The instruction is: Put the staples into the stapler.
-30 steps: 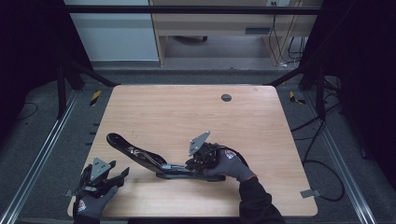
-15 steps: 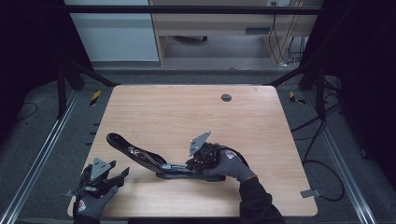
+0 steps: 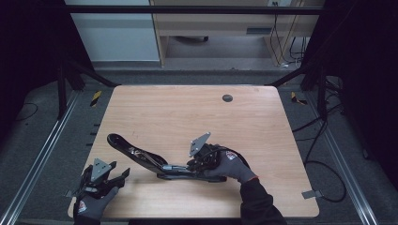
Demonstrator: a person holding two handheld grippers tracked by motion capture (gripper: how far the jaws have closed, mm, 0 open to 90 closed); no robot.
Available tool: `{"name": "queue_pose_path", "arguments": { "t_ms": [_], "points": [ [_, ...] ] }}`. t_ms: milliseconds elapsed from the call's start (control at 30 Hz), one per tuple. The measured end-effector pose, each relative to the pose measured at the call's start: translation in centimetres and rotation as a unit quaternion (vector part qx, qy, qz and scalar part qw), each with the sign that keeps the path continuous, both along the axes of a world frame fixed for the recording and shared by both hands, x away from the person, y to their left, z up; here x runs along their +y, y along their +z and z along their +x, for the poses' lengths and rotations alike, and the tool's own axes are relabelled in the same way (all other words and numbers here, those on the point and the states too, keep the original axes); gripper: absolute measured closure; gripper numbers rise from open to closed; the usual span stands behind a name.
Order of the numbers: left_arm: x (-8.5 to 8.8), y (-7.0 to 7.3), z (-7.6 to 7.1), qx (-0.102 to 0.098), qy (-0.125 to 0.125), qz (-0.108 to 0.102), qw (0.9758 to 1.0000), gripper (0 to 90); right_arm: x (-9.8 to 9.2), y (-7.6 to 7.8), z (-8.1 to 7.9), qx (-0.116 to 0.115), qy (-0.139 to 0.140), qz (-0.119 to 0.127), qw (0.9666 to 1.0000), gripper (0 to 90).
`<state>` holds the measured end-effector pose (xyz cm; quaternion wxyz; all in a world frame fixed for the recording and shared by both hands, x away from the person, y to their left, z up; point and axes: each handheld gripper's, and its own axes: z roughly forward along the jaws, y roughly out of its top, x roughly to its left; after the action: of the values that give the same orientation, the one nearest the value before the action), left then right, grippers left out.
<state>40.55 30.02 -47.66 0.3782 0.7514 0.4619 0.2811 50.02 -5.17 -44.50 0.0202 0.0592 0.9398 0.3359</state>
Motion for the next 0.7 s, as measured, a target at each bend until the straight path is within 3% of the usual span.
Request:
{"name": "queue_pose_path", "arguments": {
  "t_ms": [300, 467, 700],
  "points": [
    [0.0, 0.0, 0.0, -0.001, 0.000, -0.001, 1.0000, 39.2, -0.2, 0.4, -0.1, 0.000, -0.014, 0.010, 0.9999, 73.7],
    [0.0, 0.1, -0.1, -0.005, 0.000, -0.003, 1.0000, 39.1, -0.9, 0.8, -0.3, -0.007, -0.045, 0.029, 0.9985, 72.5],
    [0.1, 0.3, -0.2, -0.012, -0.002, -0.011, 0.9999, 38.9, -2.4, 2.1, -0.8, -0.025, -0.102, 0.055, 0.9930, 68.3]
  ]
}}
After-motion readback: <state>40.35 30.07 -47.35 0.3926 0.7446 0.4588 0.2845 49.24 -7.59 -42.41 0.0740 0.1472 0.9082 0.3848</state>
